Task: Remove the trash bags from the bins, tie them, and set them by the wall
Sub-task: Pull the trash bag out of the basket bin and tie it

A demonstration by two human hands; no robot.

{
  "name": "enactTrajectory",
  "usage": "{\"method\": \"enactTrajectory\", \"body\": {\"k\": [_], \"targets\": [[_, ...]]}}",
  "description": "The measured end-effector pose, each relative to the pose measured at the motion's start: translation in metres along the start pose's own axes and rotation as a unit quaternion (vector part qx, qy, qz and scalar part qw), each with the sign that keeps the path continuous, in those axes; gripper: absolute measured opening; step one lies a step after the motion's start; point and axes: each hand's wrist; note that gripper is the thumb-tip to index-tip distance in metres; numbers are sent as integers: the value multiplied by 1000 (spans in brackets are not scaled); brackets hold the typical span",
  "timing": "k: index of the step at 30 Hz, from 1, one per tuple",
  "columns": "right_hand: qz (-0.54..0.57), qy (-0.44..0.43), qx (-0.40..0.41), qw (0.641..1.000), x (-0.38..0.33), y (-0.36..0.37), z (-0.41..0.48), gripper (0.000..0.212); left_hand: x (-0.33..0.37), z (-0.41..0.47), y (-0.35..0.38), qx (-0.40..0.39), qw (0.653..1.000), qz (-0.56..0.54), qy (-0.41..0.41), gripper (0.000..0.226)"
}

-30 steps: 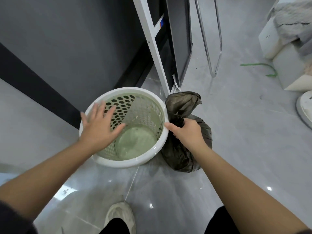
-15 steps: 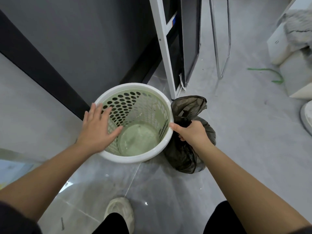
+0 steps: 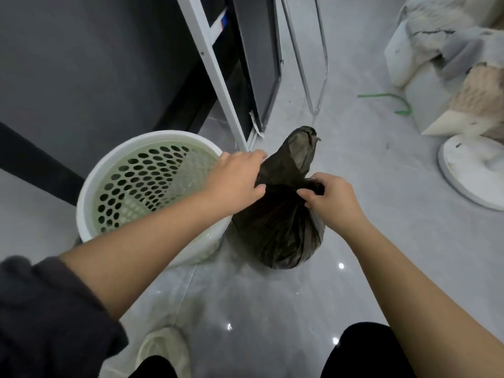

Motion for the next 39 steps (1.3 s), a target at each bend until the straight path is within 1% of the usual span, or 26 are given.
{"method": "enactTrajectory", "body": {"k": [2,3,5,7,8,9,10,11,13,14,15,17,20,22,24,25,26,28,30,32,34,36,37,39], "targets": [[-18,-21,-12,1000,2,-4,-3,6,6,23,4,-18,996,-62,-61,76],[-26,-34,-22,999,2,-6,-4,8,7,32,8,-36,991,-108,-76,86],[-50,-62,-43,996,-1,-9,-8,14,10,48,17,-79,973,-211,-54,99],[-77,-89,-56,991,-4,-13,-11,17,11,57,28,-122,948,-292,-32,101],[-90,-99,-61,989,-5,-15,-12,15,12,59,34,-138,939,-313,-30,100],[-104,-105,-63,987,-5,-17,-12,12,11,62,39,-144,932,-332,-35,95],[-115,-110,-60,985,-4,-19,-13,10,10,63,42,-145,925,-348,-52,85],[-120,-111,-55,985,-2,-20,-13,9,8,63,44,-137,919,-362,-67,69],[-109,-99,-40,988,2,-23,-14,9,3,59,46,-111,912,-385,-85,27],[-96,-89,-31,991,5,-24,-14,9,2,54,44,-108,908,-395,-84,13],[-83,-79,-22,993,8,-25,-14,10,2,50,44,-108,906,-402,-79,8],[-62,-65,-5,996,13,-26,-13,10,2,39,41,-111,900,-413,-81,16],[-17,-48,10,999,14,-24,-11,6,5,27,39,-129,869,-466,-101,16],[7,-48,18,999,14,-21,-9,6,8,24,40,-131,857,-483,-118,32],[27,-51,25,998,14,-18,-8,13,10,24,42,-147,841,-502,-139,43],[44,-50,26,997,15,-16,-7,18,12,23,42,-165,832,-510,-146,41],[66,-45,26,996,16,-15,-7,21,12,23,42,-180,827,-511,-151,34],[97,-35,30,994,17,-14,-7,23,13,23,41,-181,829,-507,-153,21],[101,-32,35,994,18,-15,-7,18,12,23,41,-166,832,-510,-138,20],[98,-34,38,994,18,-16,-8,14,12,21,38,-145,848,-497,-113,17],[90,-43,35,994,16,-16,-9,16,14,19,37,-128,858,-490,-85,14],[83,-54,26,995,12,-14,-11,19,19,18,42,-133,852,-502,-61,21],[83,-60,23,994,10,-13,-12,20,21,18,45,-141,848,-509,-52,32],[78,-72,25,994,7,-11,-13,22,26,18,53,-158,840,-518,-27,61]]}}
Point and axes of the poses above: each hand's wrist, its own z-axis towards the middle knuckle, its own y-axis out of the palm, x = y × z, and after that the axes turned 5 degrees about -x, right-handed
